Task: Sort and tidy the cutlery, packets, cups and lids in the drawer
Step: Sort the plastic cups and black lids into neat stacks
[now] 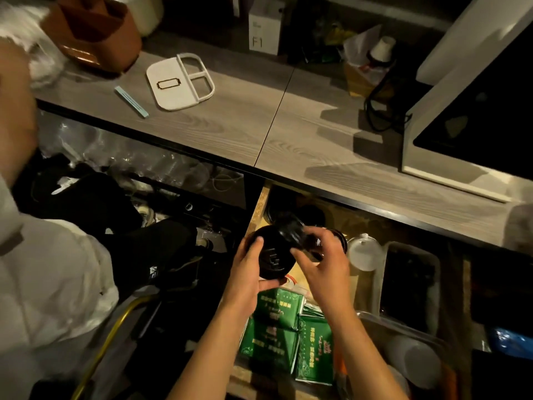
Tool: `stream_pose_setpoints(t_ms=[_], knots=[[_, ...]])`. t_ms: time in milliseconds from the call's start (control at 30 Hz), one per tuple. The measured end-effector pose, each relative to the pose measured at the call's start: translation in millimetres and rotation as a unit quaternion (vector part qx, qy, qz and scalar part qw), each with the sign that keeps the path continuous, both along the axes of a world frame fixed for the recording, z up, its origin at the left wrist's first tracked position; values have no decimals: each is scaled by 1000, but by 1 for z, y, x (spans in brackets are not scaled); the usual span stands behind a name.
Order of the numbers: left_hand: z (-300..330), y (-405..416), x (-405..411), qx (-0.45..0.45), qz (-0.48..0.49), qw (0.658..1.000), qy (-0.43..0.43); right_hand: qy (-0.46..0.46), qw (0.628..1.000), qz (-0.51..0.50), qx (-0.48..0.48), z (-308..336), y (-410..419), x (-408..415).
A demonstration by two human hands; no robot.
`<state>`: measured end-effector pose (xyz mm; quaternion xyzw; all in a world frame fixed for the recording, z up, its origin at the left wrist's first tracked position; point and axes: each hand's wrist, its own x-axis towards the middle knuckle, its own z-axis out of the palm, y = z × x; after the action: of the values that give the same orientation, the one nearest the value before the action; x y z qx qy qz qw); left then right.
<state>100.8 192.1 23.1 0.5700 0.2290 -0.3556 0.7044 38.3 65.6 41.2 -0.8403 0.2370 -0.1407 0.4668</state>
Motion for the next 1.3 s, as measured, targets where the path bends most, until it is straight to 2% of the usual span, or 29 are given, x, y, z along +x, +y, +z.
stream_pose_setpoints(t_ms=[100,233,400,567,767,1167,1300], knots=[[19,2,-7,-19,-11,1000,-16,-11,995,63,-82,10,4,-12],[43,5,-15,-41,-15,999,-8,-6,993,92,-77,32,16,-22],[64,7,-25,-51,-49,996,-51,-17,998,14,-55,54,25,-29],[88,11,-34,-70,-76,993,-58,12,995,-17,-102,79,26,-31],[113,17,-42,-79,-89,991,-61,10,999,30,-26,113,29,-35],[133,19,-50,-80,-76,994,20,81,987,85,-108,130,34,-50],[130,22,-50,-61,-70,996,16,61,992,86,-66,131,28,-56]])
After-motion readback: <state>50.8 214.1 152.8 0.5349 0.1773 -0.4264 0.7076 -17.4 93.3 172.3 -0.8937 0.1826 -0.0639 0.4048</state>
